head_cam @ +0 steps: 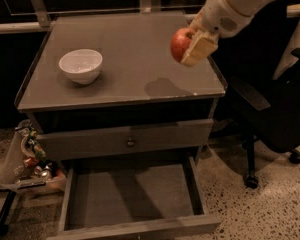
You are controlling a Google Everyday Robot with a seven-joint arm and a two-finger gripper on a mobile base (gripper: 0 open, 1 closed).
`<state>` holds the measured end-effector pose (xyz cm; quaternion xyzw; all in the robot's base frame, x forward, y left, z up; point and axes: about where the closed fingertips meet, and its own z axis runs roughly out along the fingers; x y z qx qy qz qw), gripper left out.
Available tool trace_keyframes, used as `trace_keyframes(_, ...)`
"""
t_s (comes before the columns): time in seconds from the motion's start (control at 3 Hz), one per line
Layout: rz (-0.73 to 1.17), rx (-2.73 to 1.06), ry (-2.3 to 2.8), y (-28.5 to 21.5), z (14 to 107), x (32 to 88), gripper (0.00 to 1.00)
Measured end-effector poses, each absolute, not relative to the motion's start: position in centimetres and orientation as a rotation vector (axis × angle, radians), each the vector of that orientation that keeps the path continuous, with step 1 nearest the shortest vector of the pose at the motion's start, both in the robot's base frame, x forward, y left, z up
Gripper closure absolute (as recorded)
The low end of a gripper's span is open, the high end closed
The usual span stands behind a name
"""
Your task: Place apple into middle drawer
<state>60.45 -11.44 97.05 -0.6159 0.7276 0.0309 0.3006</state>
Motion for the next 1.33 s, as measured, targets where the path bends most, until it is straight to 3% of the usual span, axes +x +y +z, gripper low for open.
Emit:
trace_keyframes(0.67, 0.105, -1.663, 1.99, -12.3, 94.0, 58.5, 1.0)
trace_keyframes(1.33, 0.237, -1.608, 2.104, -13.2, 86.6, 52.4, 1.0)
